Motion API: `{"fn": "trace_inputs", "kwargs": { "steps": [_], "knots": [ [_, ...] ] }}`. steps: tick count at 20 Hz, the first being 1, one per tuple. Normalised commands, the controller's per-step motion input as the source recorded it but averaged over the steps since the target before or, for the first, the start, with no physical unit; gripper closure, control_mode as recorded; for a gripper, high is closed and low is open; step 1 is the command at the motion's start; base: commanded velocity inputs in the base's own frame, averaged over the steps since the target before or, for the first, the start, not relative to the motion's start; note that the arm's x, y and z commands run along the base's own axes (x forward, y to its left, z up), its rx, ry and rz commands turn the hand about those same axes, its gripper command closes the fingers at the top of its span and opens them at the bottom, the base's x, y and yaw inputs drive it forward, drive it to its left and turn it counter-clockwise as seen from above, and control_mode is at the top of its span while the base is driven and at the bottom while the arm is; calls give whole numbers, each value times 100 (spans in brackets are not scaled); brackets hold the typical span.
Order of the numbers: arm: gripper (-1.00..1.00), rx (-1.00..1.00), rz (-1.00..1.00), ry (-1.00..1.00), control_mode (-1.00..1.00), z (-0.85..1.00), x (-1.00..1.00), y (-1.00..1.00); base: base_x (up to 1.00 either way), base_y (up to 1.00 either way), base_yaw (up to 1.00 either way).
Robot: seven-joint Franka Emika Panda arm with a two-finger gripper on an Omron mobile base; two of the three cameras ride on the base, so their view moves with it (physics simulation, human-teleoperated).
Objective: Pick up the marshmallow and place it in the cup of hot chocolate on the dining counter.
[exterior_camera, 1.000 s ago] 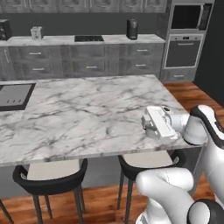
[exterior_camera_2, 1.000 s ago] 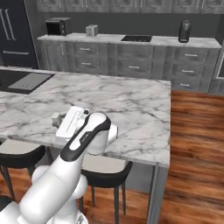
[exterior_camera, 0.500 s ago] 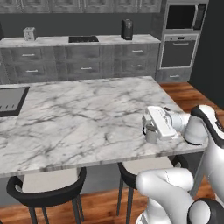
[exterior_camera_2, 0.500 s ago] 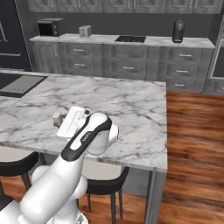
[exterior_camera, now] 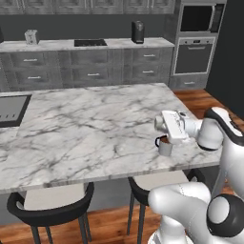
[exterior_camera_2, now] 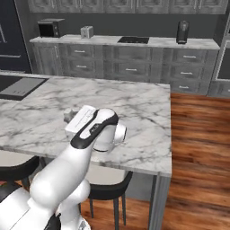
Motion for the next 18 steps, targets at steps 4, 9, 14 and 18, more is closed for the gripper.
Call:
{"fn": "trace_inputs", "kwargs": {
  "steps": [4, 9, 14, 18],
  "knots": [
    [100, 0, -19, 5, -100, -6, 55, -55, 0, 0, 0],
    [100, 0, -18, 6, -100, -15, 43, -47, 0, 0, 0],
    [100, -2, -10, 7, -100, -27, 34, -38, 0, 0, 0],
    [100, -1, 0, 10, -100, -24, 5, -24, 0, 0, 0]
  ]
}}
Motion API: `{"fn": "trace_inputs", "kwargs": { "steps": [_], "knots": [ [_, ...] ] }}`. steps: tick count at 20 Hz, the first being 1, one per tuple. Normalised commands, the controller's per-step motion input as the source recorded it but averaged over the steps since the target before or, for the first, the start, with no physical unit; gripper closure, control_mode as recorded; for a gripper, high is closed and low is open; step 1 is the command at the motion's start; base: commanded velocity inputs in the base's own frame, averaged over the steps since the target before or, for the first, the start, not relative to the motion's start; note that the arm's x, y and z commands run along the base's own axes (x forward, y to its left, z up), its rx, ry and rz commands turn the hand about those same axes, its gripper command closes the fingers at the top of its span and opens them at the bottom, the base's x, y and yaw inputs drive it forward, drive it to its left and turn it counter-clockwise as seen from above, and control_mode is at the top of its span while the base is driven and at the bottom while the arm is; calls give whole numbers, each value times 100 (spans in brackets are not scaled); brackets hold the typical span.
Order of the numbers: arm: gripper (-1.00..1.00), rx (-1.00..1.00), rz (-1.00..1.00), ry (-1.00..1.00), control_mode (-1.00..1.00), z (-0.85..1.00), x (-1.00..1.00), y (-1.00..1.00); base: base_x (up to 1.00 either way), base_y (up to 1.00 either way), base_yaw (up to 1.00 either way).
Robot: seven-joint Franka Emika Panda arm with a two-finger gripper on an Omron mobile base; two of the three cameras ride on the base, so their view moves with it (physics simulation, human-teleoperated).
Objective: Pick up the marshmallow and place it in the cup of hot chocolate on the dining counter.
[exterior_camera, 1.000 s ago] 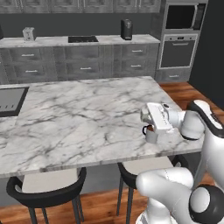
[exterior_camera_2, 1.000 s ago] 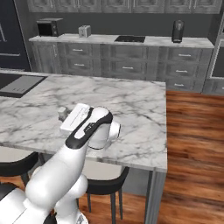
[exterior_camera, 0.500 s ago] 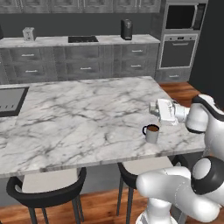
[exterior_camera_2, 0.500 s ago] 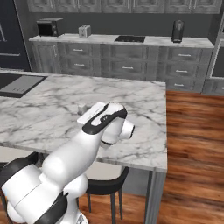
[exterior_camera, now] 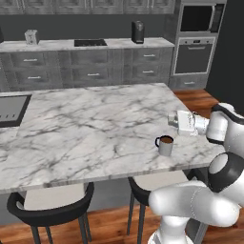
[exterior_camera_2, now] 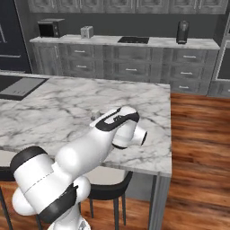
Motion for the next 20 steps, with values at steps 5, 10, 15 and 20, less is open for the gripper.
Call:
{"fn": "trace_inputs", "kwargs": {
  "steps": [5, 10, 15, 20],
  "knots": [
    [100, -1, 0, 8, -100, -21, 5, -26, 0, 0, 0],
    [100, 0, 0, -1, -100, -13, 0, -14, 0, 0, 0],
    [100, -4, 4, -9, -100, -19, 8, -1, 0, 0, 0],
    [100, -3, 15, -5, -100, -24, 14, -2, 0, 0, 0]
  ]
}}
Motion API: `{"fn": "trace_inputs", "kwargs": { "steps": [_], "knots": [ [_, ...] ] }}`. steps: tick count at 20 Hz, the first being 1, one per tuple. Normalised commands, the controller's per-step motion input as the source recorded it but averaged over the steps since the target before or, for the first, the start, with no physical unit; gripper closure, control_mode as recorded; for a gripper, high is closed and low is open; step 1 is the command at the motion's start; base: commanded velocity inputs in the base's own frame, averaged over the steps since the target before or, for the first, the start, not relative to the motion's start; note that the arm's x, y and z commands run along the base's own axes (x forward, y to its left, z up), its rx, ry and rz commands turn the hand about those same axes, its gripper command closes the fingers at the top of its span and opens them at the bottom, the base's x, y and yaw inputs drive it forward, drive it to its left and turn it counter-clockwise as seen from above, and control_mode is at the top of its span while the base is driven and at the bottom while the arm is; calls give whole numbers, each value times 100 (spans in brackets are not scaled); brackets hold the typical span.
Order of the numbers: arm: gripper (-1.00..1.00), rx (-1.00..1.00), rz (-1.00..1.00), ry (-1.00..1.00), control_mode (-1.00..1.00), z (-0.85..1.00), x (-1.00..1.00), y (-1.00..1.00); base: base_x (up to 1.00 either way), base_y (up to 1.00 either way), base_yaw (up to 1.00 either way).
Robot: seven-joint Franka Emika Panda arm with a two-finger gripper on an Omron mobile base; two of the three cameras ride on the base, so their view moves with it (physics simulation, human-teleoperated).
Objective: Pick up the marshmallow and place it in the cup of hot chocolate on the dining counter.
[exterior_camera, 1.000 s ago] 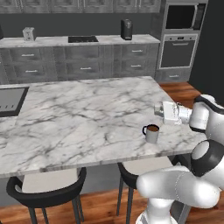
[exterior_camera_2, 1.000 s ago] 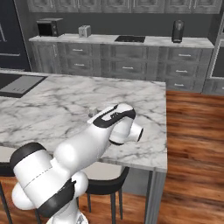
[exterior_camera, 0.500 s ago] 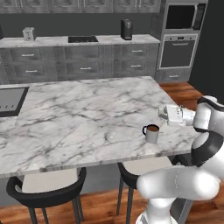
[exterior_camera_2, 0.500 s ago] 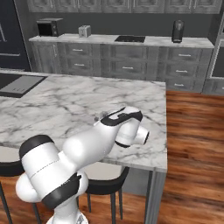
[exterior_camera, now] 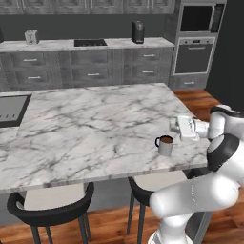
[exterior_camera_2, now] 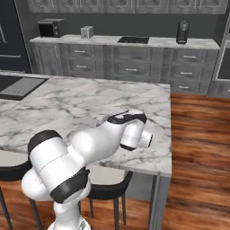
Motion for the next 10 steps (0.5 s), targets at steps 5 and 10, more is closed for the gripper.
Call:
{"fn": "trace_inputs", "kwargs": {
  "steps": [5, 10],
  "knots": [
    [100, -1, 18, 0, -100, -20, 18, -30, 0, 0, 0],
    [100, -3, 11, 0, -100, -28, 10, -23, 0, 0, 0]
  ]
}}
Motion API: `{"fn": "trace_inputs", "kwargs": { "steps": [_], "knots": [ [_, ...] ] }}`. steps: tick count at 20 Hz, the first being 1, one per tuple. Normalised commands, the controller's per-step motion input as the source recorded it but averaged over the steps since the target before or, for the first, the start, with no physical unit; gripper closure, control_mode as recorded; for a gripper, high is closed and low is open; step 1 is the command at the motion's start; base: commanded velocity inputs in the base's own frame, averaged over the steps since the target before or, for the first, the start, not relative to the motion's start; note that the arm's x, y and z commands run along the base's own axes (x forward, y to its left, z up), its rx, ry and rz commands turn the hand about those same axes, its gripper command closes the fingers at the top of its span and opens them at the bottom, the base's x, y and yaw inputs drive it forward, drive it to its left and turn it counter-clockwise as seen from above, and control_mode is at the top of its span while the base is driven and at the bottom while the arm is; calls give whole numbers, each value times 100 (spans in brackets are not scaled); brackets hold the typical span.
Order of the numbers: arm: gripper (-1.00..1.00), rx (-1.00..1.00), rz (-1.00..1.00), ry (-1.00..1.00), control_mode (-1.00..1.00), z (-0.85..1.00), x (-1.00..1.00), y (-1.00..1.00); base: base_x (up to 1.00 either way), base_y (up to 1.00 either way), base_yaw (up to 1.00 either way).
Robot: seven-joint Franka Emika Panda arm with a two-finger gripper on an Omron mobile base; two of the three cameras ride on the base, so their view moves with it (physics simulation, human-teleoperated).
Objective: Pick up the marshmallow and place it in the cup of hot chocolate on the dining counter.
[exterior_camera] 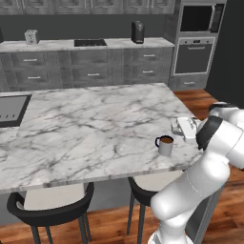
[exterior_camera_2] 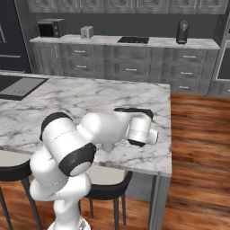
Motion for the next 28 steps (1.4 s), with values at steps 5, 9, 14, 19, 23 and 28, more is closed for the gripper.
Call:
{"fn": "trace_inputs", "kwargs": {
  "steps": [5, 9, 14, 19, 23, 28],
  "knots": [
    [100, -4, 2, 0, -100, -21, 3, -1, 0, 0, 0],
    [100, -3, 0, 0, -100, -11, 0, 0, 0, 0, 0],
    [100, -4, 0, 0, -100, -22, 1, 2, 0, 0, 0],
    [100, -4, 0, 0, -100, -19, 3, 14, 0, 0, 0],
    [100, -4, 0, 0, -100, -6, 26, 16, 0, 0, 0],
    [100, 0, 0, 0, -100, 0, 27, 12, 0, 0, 0]
  ]
}}
